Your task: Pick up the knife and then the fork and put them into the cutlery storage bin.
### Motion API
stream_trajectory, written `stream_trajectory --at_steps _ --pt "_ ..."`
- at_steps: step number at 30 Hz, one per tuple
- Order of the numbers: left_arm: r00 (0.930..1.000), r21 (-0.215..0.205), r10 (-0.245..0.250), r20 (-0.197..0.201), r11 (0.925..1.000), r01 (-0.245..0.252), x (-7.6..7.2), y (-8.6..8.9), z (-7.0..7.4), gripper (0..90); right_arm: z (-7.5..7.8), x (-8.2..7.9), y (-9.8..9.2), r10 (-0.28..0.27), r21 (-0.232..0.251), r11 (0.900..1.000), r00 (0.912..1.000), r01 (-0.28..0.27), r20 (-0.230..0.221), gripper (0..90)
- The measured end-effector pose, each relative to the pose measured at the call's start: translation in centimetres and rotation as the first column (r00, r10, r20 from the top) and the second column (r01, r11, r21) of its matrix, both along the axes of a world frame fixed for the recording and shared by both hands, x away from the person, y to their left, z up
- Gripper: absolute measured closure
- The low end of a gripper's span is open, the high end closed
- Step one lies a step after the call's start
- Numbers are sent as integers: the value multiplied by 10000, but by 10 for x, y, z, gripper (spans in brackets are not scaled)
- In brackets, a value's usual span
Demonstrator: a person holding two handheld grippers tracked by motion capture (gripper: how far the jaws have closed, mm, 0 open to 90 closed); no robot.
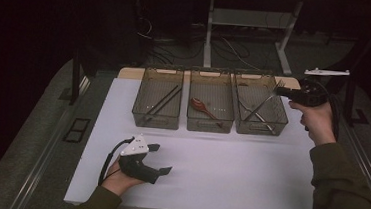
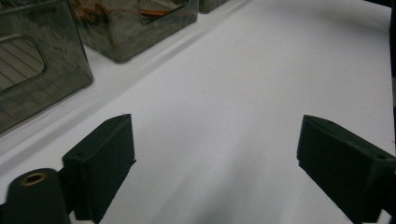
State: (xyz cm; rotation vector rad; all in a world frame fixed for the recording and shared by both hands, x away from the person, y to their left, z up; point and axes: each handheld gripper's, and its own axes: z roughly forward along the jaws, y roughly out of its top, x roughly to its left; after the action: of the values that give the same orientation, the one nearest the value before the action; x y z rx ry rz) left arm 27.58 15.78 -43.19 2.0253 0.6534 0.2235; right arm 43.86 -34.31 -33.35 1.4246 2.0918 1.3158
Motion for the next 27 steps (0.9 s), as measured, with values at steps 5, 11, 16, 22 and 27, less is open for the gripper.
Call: stream_trajectory --at_steps 5,11,16,22,27 --pt "9999 -28 110 -2 9999 -110 0 -1 0 49 -8 8 2 215 214 9996 9989 -206 -417 870" --pt "10000 10 32 -66 10000 -32 1 -2 0 15 -20 16 3 386 280 9990 9952 -362 -896 869" --pt "9999 81 -28 -166 10000 29 1 -3 -1 15 -27 23 1 338 481 9984 9933 -286 -1104 865" --pt "9998 112 -68 -182 9999 70 1 -4 -1 15 -38 32 -3 -97 -198 9998 9920 72 -1256 821" --pt "9998 136 -72 -180 9999 74 1 -4 -1 15 -45 36 0 -363 -821 9963 9887 245 -1451 779"
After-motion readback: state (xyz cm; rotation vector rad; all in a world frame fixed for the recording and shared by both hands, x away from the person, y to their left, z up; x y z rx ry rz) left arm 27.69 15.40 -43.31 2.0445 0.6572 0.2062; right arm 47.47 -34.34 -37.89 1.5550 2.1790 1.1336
